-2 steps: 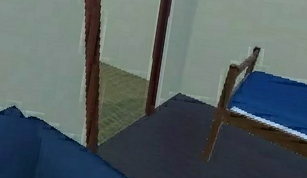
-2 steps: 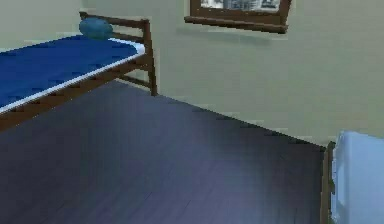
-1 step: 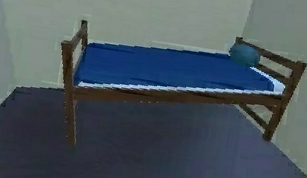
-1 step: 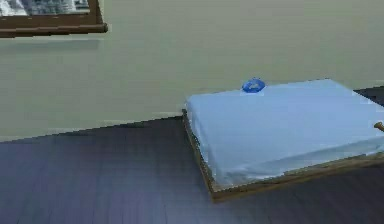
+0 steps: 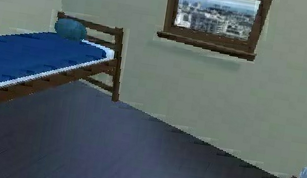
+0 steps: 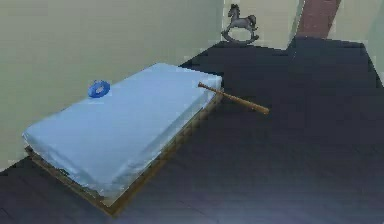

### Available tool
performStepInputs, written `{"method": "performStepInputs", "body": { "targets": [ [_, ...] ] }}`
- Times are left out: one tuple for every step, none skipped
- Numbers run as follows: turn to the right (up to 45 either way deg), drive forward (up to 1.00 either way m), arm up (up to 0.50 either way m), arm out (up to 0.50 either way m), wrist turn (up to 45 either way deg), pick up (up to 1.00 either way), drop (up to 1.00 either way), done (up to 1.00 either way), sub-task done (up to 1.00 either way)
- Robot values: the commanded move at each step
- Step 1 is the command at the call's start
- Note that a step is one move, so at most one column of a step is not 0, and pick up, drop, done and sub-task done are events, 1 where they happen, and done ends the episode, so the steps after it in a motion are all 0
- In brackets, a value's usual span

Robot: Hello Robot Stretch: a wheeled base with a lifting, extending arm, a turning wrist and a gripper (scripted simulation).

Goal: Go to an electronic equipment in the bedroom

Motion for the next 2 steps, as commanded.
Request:
{"method": "performStepInputs", "body": {
  "targets": [
    [30.0,0.00,0.00,0.00,0.0,0.00,0.00,0.00,0.00],
    [0.0,0.05,0.00,0.00,0.0,0.00,0.00,0.00,0.00]
  ]
}}
